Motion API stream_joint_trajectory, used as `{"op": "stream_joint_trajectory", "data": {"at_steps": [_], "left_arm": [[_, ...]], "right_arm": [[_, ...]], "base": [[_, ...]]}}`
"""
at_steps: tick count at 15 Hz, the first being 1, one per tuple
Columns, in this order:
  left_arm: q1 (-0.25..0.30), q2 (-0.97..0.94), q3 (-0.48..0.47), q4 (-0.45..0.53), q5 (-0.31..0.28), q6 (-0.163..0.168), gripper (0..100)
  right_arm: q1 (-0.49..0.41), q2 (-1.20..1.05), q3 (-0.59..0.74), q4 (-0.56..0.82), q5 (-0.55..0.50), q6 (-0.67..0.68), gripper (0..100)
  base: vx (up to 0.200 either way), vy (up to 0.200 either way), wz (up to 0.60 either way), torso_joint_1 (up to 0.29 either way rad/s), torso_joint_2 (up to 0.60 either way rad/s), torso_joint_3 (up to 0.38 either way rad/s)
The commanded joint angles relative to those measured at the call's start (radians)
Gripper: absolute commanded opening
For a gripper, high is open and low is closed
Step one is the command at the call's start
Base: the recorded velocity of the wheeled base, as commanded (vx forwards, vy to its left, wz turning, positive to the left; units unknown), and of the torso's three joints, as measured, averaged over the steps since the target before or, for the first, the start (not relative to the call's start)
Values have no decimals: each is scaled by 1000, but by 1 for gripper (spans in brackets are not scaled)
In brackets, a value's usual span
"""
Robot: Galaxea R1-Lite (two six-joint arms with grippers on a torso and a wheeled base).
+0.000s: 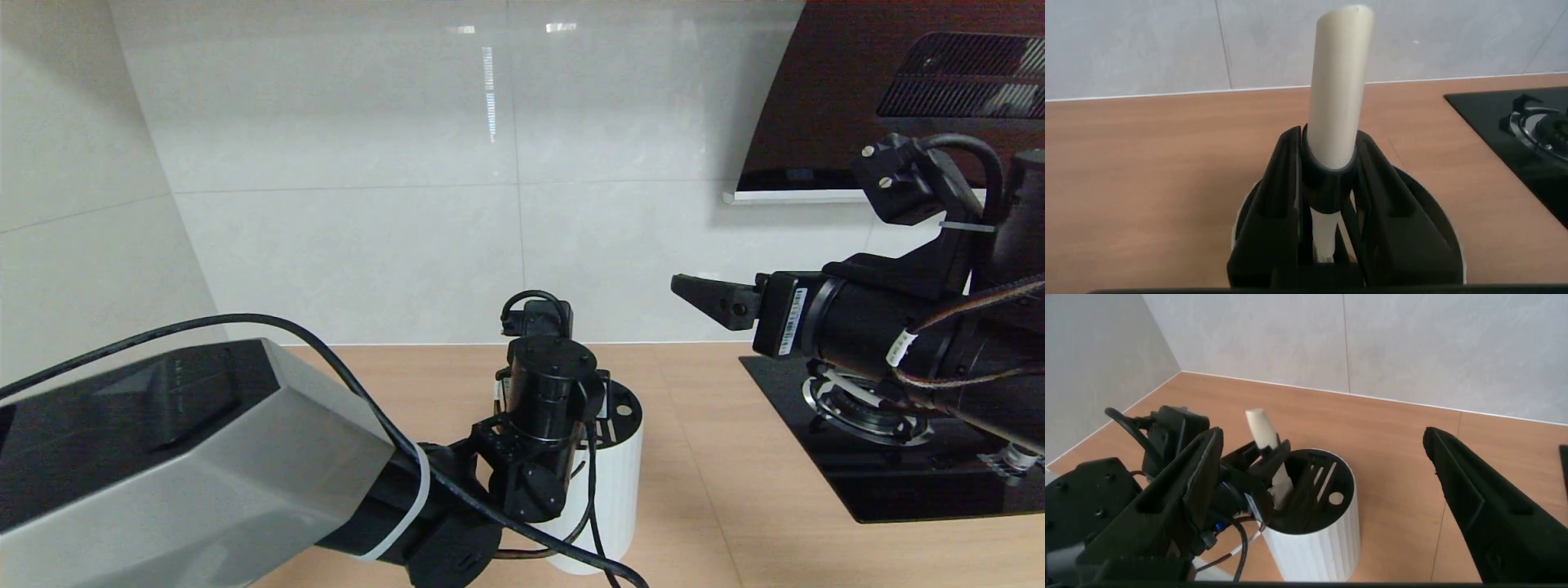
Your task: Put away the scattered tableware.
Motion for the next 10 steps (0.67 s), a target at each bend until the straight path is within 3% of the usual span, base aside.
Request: {"op": "stream_joint_trajectory", "data": {"at_steps": [1,10], "left_arm": [[-1,-1,0,0,1,0,100],[-1,-12,0,-2,1,-8,100]], "right_arm": [[1,1,0,0,0,0,100],[1,-2,1,0,-1,0,100]], "base": [[0,0,0,0,0,0],[0,0,0,0,0,0]]}}
